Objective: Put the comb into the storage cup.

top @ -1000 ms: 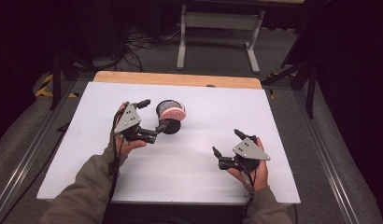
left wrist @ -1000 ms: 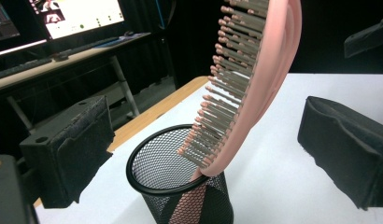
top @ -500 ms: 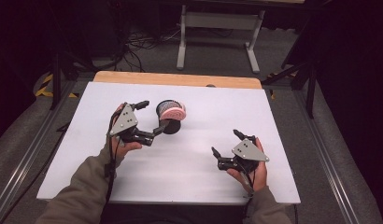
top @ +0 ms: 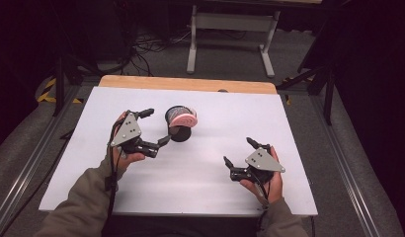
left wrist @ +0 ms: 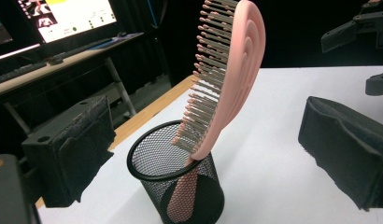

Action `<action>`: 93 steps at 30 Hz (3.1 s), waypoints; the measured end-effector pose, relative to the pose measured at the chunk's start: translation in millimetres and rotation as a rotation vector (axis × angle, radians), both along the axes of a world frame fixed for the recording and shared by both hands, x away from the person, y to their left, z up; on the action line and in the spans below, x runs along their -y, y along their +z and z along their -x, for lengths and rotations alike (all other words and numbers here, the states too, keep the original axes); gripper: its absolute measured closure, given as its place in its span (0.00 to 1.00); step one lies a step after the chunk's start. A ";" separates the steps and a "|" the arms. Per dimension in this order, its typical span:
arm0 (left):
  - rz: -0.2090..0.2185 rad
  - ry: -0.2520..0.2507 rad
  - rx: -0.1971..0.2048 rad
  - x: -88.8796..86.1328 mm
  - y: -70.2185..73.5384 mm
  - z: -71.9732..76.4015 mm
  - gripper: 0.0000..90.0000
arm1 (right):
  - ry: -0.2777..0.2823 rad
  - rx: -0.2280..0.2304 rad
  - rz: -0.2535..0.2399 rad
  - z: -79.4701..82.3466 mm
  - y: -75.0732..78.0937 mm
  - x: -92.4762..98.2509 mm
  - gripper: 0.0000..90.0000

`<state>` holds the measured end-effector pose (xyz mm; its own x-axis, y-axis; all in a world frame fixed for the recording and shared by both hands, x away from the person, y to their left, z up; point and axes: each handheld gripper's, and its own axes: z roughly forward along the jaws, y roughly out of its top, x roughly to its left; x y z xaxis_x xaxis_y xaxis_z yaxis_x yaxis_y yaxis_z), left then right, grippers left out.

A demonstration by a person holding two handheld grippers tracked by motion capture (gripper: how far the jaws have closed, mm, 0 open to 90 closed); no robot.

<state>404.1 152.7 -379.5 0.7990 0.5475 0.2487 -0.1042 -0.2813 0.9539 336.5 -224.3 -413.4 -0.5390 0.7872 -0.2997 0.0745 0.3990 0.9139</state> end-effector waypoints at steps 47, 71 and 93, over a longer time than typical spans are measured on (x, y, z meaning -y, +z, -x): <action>-0.094 0.008 0.023 -31.2 -4.7 36.7 0.06 | 0.042 0.009 0.001 10.3 2.5 -3.4 0.07; -0.130 0.010 0.024 -50.9 -27.9 50.8 0.06 | 0.055 0.012 -0.007 11.0 2.7 -4.2 0.06; -0.084 0.098 -0.088 -82.3 -69.1 62.6 0.03 | 0.057 0.004 0.007 11.5 0.2 -3.6 0.05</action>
